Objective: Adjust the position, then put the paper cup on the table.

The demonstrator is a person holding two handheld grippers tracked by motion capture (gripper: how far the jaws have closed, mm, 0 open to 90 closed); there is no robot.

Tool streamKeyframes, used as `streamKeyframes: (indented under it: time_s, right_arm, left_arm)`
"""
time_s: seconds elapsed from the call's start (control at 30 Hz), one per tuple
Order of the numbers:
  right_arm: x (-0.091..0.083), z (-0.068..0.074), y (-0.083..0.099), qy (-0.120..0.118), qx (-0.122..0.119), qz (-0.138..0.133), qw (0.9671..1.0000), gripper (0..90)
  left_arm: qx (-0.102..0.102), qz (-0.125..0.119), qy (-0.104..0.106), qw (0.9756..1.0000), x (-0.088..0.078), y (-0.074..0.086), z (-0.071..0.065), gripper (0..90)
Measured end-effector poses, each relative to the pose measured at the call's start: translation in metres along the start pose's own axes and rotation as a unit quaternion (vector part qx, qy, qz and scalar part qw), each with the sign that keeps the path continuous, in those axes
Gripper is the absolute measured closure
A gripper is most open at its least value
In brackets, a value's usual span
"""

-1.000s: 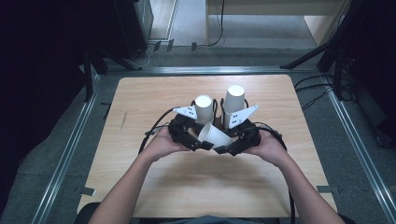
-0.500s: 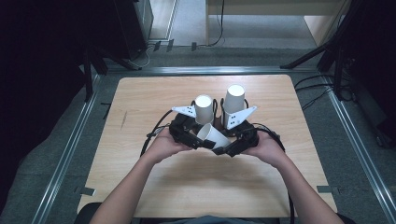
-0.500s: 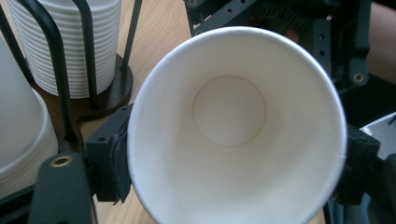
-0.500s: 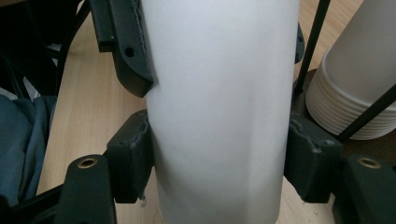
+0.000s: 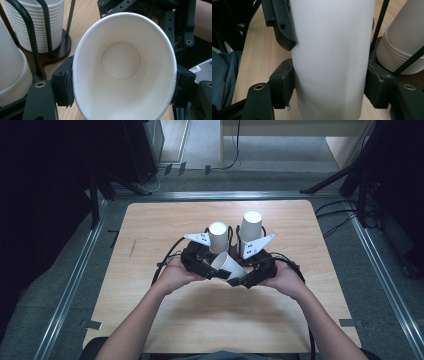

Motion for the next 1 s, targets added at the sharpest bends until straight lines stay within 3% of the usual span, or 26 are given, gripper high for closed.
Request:
streamKeyframes:
  time_s: [0.2,0.5,1.0]
  right_arm:
    - [0.001,0.000,0.001,-0.006,0.020,0.004,0.9998,28.9]
    - [0.000,-0.003,0.006,0.005,0.022,0.014,0.9997,23.8]
    - [-0.005,-0.008,0.010,0.023,0.027,0.019,0.9992,23.4]
  left_arm:
    - [0.001,0.000,-0.004,1.0000,-0.001,0.000,0.001,25.0]
    - [-0.002,0.000,-0.017,0.9999,-0.009,0.000,0.005,24.9]
    - [0.003,0.023,-0.043,0.9988,-0.020,0.004,0.011,24.9]
Point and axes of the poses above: each handheld gripper's, and its own axes: x roughly forward along the jaws, y roughly out of its underside, z roughly to its left, the point moved 8 cm from there along x, roughly forward along the jaws, and after that the axes turned 6 degrees about y, right-handed, at the moved point
